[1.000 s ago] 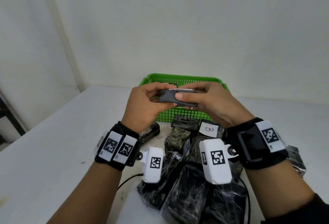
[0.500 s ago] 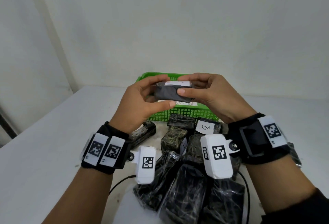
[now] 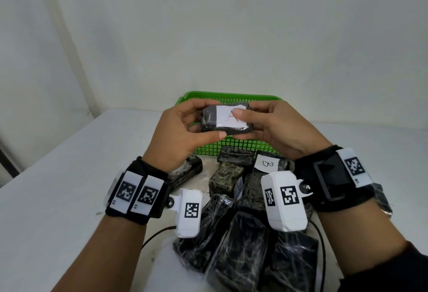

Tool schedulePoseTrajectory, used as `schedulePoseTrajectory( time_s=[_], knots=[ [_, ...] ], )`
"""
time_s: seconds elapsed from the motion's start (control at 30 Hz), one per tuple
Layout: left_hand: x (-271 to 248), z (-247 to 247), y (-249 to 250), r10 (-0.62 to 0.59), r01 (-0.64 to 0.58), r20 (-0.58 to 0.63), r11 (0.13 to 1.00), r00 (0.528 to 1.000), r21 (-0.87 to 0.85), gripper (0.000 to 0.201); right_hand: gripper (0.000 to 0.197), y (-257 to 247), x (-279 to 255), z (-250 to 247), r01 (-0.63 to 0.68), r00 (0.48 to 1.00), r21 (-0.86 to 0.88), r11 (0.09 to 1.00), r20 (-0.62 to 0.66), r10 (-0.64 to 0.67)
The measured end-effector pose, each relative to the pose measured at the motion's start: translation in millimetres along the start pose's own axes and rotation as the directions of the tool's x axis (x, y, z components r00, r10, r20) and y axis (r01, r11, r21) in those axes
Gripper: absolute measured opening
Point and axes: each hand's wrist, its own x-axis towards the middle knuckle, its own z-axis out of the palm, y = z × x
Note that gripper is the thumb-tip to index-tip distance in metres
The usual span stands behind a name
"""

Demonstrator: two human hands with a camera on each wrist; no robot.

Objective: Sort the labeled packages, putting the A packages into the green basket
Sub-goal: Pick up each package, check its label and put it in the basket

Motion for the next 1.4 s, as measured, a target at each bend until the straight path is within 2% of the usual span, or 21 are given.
schedulePoseTrajectory(
  time_s=[0.33, 0.47, 0.53, 0.7, 0.83, 0.97, 1.1, 1.23, 1.3, 1.4],
  knots=[
    [-2, 2, 1, -0.013, 0.013, -0.005, 0.999, 1.0, 0.029, 0.054, 0.028, 8, 3, 8, 0.057, 0.998, -0.033, 0.998, -0.022, -0.058],
    [-1, -2, 2, 0.007, -0.006, -0.046, 1.0, 0.999, 0.026, 0.052, 0.06, 6, 4, 3, 0.025, 0.999, -0.028, 0.999, 0.04, -0.024],
    [-1, -5, 3, 0.018, -0.017, -0.059, 1.0, 0.998, 0.015, 0.053, 0.066, 5, 4, -1, 0.031, 0.998, -0.032, 0.999, 0.055, -0.029],
    [-1, -2, 3, 0.015, -0.014, -0.054, 1.0, 0.998, 0.012, 0.053, 0.065, 4, 4, -3, 0.048, 0.998, -0.014, 0.999, 0.047, -0.047],
    [-3, 2, 3, 0.003, -0.004, 0.007, 0.999, 1.0, 0.052, 0.053, 0.051, 7, 4, 3, 0.073, 0.997, -0.017, 0.997, 0.034, -0.072],
    [-3, 2, 3, 0.003, -0.004, 0.003, 0.998, 1.0, 0.057, 0.053, 0.043, 11, 6, 4, 0.072, 0.997, -0.043, 0.996, -0.001, -0.072],
    [-2, -4, 3, 0.028, -0.027, -0.029, 0.999, 0.999, 0.026, 0.054, 0.061, 9, 4, 4, 0.068, 0.997, -0.109, 0.992, 0.039, -0.065],
    [-2, -5, 5, -0.001, 0.001, 0.014, 1.0, 1.0, 0.023, 0.061, 0.059, 11, 5, 0, 0.151, 0.988, -0.143, 0.978, 0.038, -0.147],
    [-2, -4, 5, 0.01, -0.01, -0.005, 0.999, 1.0, 0.035, 0.058, 0.055, 12, 7, -3, 0.187, 0.982, -0.151, 0.971, 0.034, -0.184],
    [-2, -4, 3, 0.04, -0.037, -0.054, 0.998, 0.998, 0.052, 0.051, 0.058, 9, 6, -5, 0.165, 0.985, -0.139, 0.976, 0.068, -0.157]
  ],
)
